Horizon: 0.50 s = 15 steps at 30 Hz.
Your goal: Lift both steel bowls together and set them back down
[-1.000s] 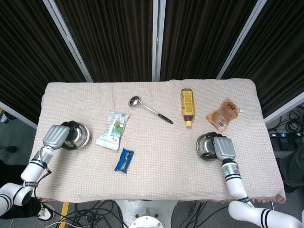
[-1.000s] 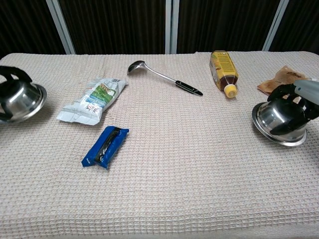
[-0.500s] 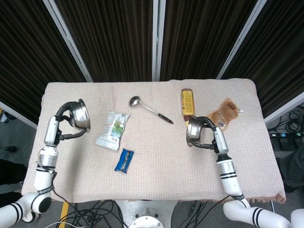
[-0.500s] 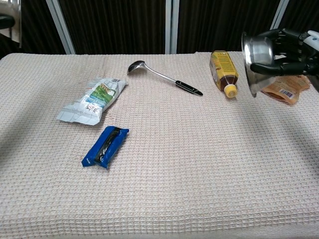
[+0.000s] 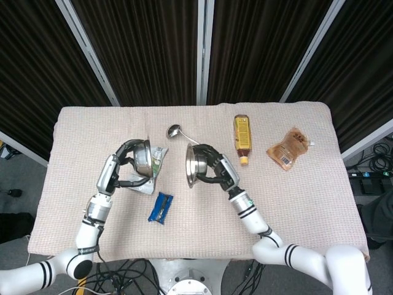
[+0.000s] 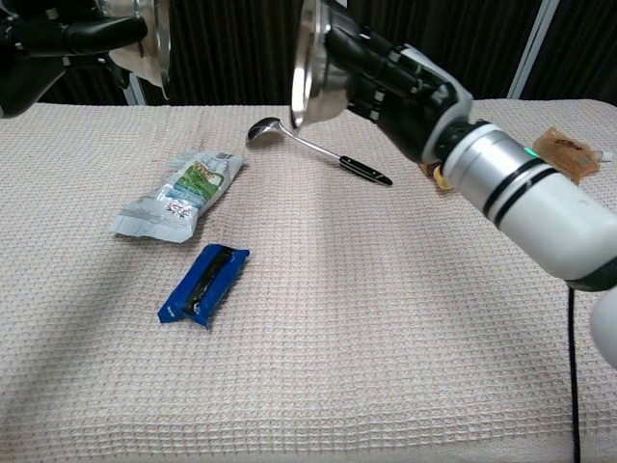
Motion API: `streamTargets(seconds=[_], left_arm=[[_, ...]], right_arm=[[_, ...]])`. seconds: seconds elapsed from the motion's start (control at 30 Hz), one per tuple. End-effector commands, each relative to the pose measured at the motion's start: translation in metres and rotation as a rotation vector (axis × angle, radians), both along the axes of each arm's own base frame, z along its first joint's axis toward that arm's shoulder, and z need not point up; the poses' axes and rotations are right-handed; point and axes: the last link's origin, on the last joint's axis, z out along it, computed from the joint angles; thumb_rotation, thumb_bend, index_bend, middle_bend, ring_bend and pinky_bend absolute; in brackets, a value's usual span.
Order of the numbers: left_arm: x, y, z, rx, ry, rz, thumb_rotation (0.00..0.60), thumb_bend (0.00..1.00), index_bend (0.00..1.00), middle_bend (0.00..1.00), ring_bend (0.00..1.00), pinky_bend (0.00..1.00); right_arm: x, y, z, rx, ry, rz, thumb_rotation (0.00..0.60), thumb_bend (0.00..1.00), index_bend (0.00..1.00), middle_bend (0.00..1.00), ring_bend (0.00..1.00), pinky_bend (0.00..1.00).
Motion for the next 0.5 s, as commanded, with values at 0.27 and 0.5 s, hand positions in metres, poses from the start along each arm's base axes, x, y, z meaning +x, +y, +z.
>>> streamTargets(seconds=[0.27,0.5], left_arm=[[0.026,-0.001,-0.014,0.031,0.034,-0.052,0.600,0.00,0.51,0.49,0.46,0.62],[0.023,0.001,-0.018,0.058,0.055,-0.035,0.600,0.00,0.51,0.49,0.46,0.62]], right_arm=[[0.053,-0.015,-0.021,0.077,-0.110,0.017,0.600,0.14,0.60,0.42,0.35,0.46],[0.063,-0.015,-0.025,0.110,-0.132,0.032,0.600,0.15,0.60,0.42,0.35,0.46]])
